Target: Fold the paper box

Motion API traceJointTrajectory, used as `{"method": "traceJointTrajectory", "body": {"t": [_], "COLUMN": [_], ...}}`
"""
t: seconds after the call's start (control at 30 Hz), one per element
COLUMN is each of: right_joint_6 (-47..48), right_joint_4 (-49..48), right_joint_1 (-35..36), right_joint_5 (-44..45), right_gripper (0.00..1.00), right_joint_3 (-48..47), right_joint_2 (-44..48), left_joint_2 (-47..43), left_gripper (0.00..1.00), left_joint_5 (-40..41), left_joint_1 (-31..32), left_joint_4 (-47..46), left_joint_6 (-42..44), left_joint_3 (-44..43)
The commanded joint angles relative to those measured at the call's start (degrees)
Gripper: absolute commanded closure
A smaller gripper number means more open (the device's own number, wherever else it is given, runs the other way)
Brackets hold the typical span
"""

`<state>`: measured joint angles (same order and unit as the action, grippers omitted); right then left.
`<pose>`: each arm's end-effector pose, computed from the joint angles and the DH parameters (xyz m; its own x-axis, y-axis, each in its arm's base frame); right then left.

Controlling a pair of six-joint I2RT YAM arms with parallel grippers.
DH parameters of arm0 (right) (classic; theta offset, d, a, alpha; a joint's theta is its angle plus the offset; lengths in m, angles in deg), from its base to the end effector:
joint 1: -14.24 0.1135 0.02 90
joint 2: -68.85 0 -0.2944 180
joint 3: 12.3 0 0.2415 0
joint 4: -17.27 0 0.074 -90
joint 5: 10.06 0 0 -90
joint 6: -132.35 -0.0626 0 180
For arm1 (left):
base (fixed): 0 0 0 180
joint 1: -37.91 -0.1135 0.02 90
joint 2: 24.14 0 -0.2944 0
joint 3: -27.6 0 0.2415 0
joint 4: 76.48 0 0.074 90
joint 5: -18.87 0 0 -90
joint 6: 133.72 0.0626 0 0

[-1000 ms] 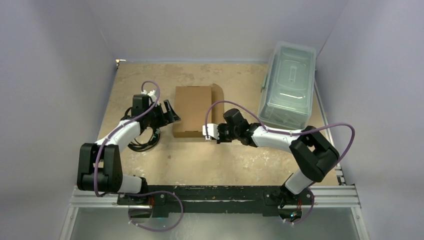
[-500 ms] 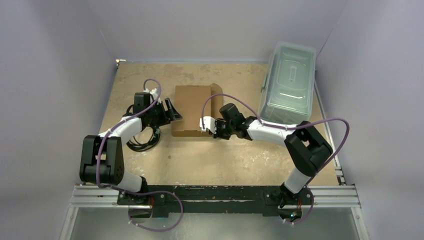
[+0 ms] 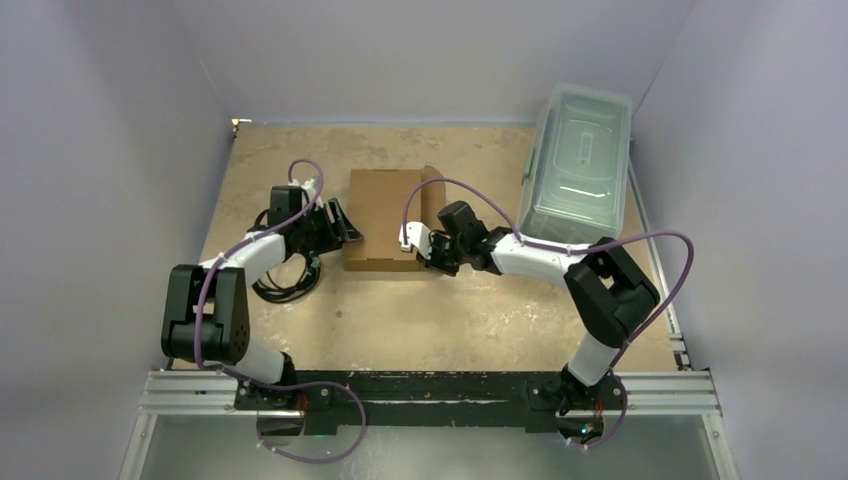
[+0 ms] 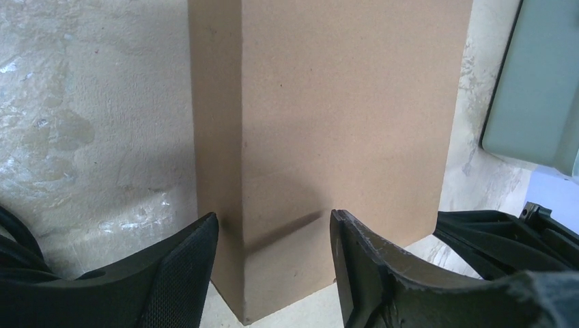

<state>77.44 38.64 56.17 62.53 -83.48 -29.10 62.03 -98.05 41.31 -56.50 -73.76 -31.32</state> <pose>0.2595 0.2582 0.1967 -0.0015 -0.7386 -0.6741 -0.9618 0.1856 -0.2013 0.3010 -0.0463 0.2014 -0.8145 -0.3988 -0.4215 -0.0554 0.7765 -0.6277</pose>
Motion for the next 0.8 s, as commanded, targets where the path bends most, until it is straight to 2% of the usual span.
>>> {"method": "traceJointTrajectory", "body": {"t": [0.0, 0.47, 0.77], "right_joint_6": [-3.4, -9.51, -8.03], "right_joint_4": [2.84, 4.54, 6.42], "right_joint_1": [-0.4, -0.38, -0.22], "right_joint_5": [1.24, 2.59, 1.66], "right_gripper": [1.0, 1.0, 1.0], "right_joint_3": [-2.03, -5.21, -6.54], "right_joint_2": [-1.38, -4.0, -4.18], "left_joint_2": [0.76, 2.56, 3.19], "left_gripper": [0.41, 0.5, 0.51], "left_joint_5": [-1.52, -2.7, -3.19], "left_joint_1": [0.17, 1.64, 2.43], "left_joint_4": [-1.64, -1.33, -1.21], "left_joint_6": [-0.67, -0.5, -0.5], "left_joint_3": [-1.73, -1.91, -1.97]}}
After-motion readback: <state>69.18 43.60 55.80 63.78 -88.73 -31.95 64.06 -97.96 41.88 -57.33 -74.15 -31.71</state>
